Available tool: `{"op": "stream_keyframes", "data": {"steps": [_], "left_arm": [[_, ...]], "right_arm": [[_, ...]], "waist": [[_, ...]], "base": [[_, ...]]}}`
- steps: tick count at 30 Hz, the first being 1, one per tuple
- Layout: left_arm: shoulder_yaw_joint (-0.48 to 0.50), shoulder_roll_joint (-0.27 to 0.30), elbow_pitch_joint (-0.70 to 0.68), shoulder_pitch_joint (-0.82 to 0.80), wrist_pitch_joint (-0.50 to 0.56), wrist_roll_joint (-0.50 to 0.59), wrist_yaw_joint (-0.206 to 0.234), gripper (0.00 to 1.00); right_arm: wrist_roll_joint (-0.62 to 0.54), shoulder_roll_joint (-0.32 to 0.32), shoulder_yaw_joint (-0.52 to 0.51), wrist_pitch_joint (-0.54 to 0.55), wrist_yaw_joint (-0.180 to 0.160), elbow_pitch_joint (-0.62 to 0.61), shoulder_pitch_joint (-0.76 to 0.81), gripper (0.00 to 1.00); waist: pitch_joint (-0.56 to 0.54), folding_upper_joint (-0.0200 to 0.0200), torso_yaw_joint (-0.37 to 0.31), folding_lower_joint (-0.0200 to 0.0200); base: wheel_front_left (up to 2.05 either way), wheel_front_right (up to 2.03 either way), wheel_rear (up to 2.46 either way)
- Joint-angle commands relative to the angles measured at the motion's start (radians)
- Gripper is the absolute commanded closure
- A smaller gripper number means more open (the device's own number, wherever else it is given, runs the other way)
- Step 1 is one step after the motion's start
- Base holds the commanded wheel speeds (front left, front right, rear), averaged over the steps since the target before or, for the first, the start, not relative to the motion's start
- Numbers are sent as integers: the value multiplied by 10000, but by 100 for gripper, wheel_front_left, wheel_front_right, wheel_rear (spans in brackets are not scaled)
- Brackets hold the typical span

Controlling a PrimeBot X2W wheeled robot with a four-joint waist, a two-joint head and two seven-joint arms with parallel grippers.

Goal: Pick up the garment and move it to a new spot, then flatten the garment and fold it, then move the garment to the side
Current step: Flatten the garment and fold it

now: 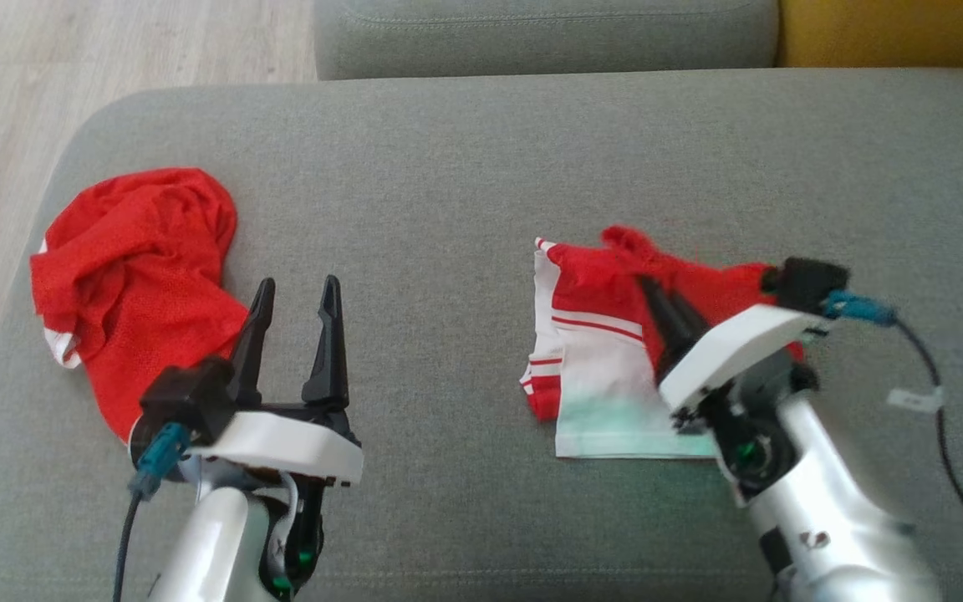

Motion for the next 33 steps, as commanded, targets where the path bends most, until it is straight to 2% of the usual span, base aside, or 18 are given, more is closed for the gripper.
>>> {"op": "stream_keyframes", "data": {"steps": [1,13,16,17,19,26,31,33], "left_arm": [[277,47,-324,-242,-53,-45,35,0],[34,47,-293,-384,-53,-137,51,0],[-12,47,-278,-424,-53,-175,61,0],[-12,47,-278,-424,-53,-175,61,0],[-8,47,-261,-443,-53,-189,62,0],[113,47,-195,-473,-53,-179,79,0],[242,47,-246,-443,-53,-166,100,0],[314,47,-315,-416,-53,-156,121,0]], "right_arm": [[118,23,383,-249,-7,-154,-385,100],[2395,24,3421,-2502,-7,2002,-1644,100],[3002,24,4244,-2862,-7,2463,-1923,100],[3002,24,4244,-2862,-7,2463,-1923,100],[3367,24,4749,-3135,-7,2671,-2092,0],[4581,24,6028,-3779,-7,3171,-2813,0],[4553,24,6364,-4118,-7,3853,-3552,0],[4061,24,6336,-4263,-7,4436,-4061,0]], "waist": [[26,0,28,0],[351,0,336,0],[414,0,411,0],[414,0,411,0],[443,0,435,0],[423,0,298,0],[273,0,14,0],[203,0,-174,0]], "base": [[0,0,0],[0,0,0],[0,0,0],[0,0,0],[0,0,0],[0,0,0],[0,0,0],[0,0,0]]}}
